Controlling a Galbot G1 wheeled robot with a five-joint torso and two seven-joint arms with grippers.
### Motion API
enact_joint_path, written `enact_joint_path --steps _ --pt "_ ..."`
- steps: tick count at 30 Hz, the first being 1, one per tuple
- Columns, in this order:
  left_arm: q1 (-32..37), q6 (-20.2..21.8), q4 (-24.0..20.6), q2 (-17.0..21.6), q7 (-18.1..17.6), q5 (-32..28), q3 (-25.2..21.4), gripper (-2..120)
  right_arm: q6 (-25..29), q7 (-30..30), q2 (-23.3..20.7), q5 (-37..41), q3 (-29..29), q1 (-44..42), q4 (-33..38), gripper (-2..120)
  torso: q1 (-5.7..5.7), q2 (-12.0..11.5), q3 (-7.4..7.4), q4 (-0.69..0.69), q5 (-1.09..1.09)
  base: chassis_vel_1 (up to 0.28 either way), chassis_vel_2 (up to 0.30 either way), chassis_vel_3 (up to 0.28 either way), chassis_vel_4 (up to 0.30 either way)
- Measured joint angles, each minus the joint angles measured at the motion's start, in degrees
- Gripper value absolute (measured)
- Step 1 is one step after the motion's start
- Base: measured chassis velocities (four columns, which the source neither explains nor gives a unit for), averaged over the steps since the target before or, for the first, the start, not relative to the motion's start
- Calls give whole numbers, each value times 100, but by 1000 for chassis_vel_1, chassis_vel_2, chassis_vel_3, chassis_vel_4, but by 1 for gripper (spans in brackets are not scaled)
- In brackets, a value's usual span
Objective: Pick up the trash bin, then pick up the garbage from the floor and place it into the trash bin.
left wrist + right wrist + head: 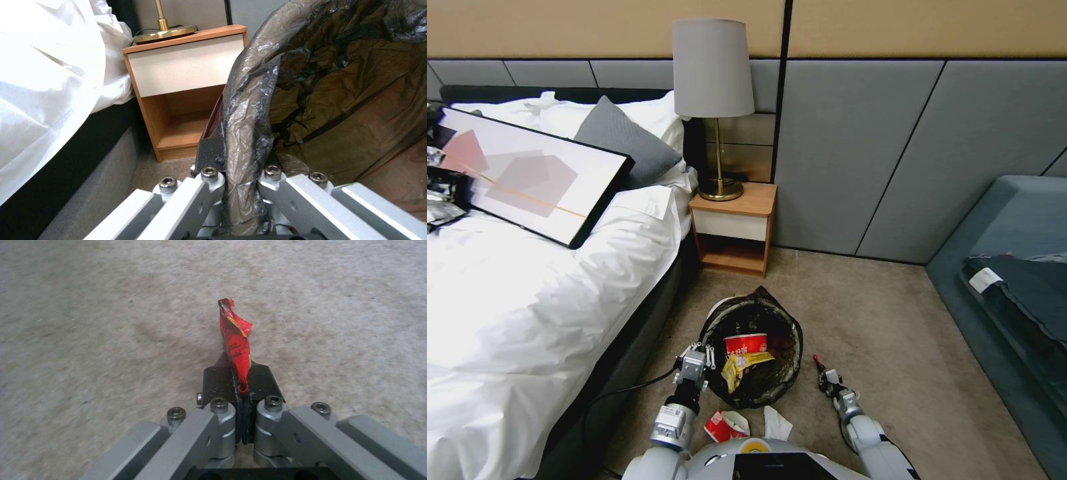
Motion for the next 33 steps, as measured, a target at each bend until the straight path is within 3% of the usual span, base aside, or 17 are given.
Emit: enact_joint_path --steps 3,4,6,7,10,11,14,15,18,25,33 --pt "5 0 1 2 -6 1 -1 1 85 125 18 130 64 -242 932 0 0 0 0 2 2 0 0 0 0" --pt "5 0 1 2 -6 1 -1 1 85 125 18 130 64 -242 932 0 0 0 0 2 2 0 0 0 0" --pt "15 2 8 1 -19 10 25 1 101 169 56 434 122 -502 2033 0 0 0 0 5 3 0 0 0 0" --pt "15 2 8 1 -19 10 25 1 101 169 56 434 122 -502 2033 0 0 0 0 5 3 0 0 0 0" --pt "18 14 18 7 -24 21 46 1 231 22 59 707 168 -896 3580 0 0 0 0 4 4 0 0 0 0" --pt "18 14 18 7 -24 21 46 1 231 22 59 707 168 -896 3580 0 0 0 0 4 4 0 0 0 0" --pt "15 33 39 17 -33 22 68 1 453 -335 21 878 93 -1258 4951 0 0 0 -1 6 1 0 0 0 0" --pt "15 33 39 17 -33 22 68 1 453 -335 21 878 93 -1258 4951 0 0 0 -1 6 1 0 0 0 0" --pt "1 43 67 20 -37 24 105 1 681 -888 -27 1007 -56 -1541 5933 0 0 0 -1 4 1 0 0 0 0" --pt "-21 44 110 23 -41 25 113 1 743 -1867 -204 1175 -405 -1829 6759 0 0 0 -1 5 2 0 0 0 0" --pt "-39 44 125 18 -42 24 124 1 899 -2116 -315 909 -910 -2004 6418 0 0 0 -1 5 3 0 0 0 0"
